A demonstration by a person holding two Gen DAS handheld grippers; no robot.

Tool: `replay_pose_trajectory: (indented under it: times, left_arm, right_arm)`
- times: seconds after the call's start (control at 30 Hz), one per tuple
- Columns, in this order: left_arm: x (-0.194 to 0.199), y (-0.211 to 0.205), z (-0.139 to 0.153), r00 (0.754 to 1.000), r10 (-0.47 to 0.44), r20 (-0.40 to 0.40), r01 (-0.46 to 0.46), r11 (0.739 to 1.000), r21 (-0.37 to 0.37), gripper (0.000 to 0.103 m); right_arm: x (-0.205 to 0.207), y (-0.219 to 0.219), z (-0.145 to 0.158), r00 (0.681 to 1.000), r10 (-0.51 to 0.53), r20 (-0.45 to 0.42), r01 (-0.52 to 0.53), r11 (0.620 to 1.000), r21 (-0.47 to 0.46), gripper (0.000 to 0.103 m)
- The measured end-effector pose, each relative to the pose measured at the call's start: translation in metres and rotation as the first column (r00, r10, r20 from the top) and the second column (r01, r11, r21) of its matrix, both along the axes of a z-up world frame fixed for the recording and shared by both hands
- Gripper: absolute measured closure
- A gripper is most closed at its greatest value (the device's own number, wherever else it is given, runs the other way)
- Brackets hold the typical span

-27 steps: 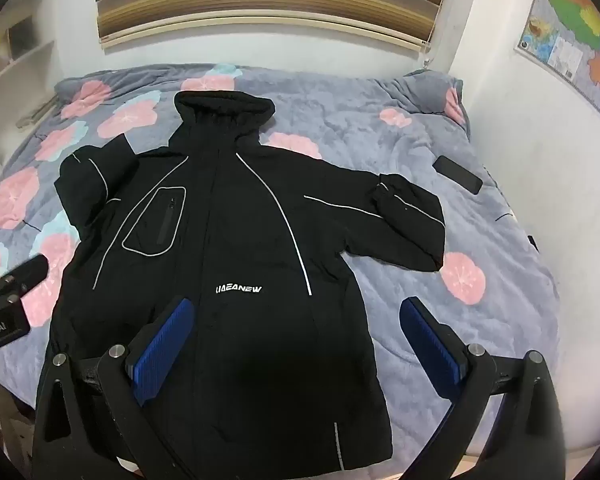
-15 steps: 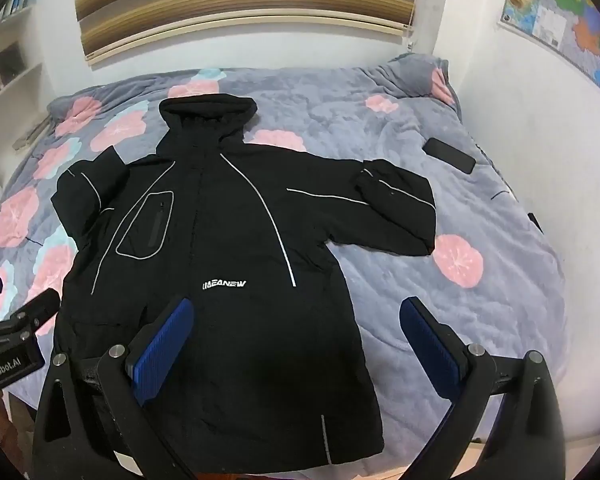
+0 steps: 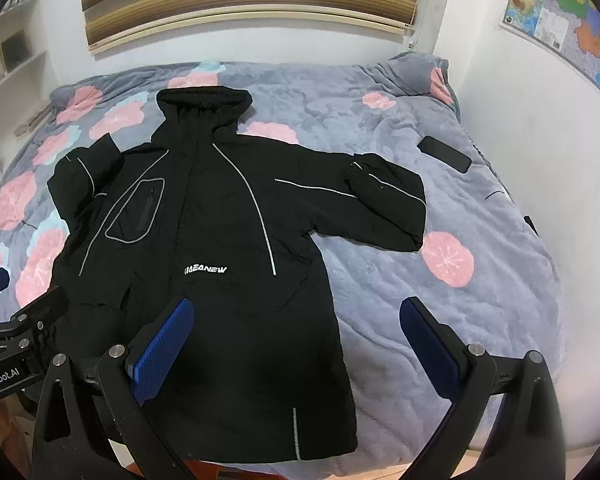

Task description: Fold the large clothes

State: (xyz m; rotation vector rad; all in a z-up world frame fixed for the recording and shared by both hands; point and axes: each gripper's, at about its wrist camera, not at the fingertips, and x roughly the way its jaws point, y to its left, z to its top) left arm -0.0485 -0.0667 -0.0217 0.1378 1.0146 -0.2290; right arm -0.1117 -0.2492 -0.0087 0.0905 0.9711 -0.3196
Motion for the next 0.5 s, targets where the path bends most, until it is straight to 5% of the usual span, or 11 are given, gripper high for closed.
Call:
replay_pose_trajectory:
  times: [0.5]
  left_arm:
    - [0.005, -0.015, -0.013, 0.993, -0.058, -0.100, 0.055, 0.998, -0.031, 0.001]
  right_arm:
    - [0.006, -0.019, -0.008, 0.999, -0.025, -0.021, 0.025, 1.000, 0.016, 0.000]
